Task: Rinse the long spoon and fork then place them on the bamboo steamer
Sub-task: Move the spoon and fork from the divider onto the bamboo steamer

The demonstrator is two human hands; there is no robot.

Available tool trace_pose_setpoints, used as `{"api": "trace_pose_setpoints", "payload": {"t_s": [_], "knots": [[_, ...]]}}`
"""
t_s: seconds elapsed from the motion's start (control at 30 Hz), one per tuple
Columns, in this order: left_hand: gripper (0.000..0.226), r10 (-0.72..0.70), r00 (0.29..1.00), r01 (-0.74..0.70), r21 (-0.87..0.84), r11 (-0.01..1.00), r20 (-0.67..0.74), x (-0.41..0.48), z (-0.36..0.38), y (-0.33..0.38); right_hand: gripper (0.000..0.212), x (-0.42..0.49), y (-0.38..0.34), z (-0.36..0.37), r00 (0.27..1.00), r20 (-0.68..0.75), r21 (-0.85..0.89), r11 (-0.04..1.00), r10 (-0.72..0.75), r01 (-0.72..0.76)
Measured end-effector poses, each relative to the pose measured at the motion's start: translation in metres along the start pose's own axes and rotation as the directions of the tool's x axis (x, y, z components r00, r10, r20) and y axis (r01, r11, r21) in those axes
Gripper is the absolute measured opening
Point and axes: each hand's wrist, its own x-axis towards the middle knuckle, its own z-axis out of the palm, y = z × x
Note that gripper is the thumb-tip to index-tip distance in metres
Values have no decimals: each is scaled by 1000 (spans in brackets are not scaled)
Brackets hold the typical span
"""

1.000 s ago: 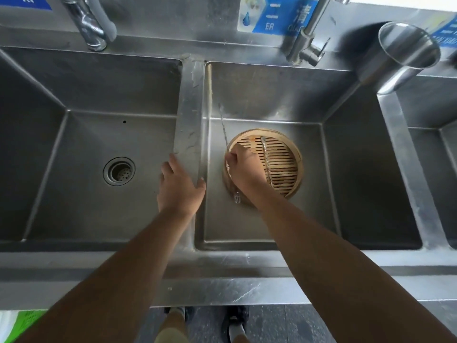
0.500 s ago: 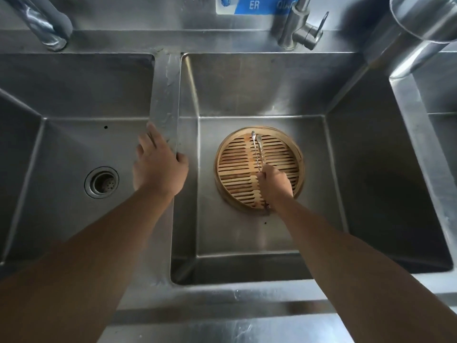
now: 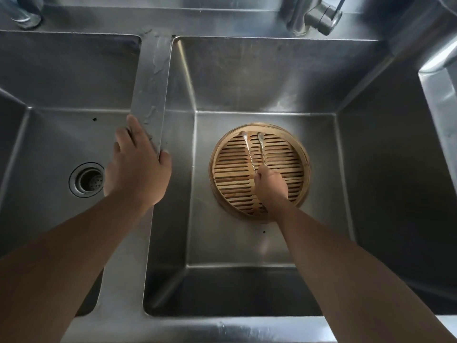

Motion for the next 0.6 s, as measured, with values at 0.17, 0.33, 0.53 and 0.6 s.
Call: {"api": "trace_pose_setpoints", "payload": {"t_s": [0.17,0.33,0.53,0.6], "knots": [[80,-10,1000,10,-14,1000,3,-1,-3,3,19,4,0,8,999,40,-22,1000,-11,12],[79,-6,1000,7,0,1000,-8,0,-3,2,20,9,-6,11,998,49,-21,998,-50,51],[79,-14,1000,15,5,1000,-8,0,-2,3,17,16,-8,15,995,84,-58,997,-50,55],[79,-20,1000,20,6,1000,-6,0,-2,3,17,18,-8,17,995,78,-69,996,-57,62]]}}
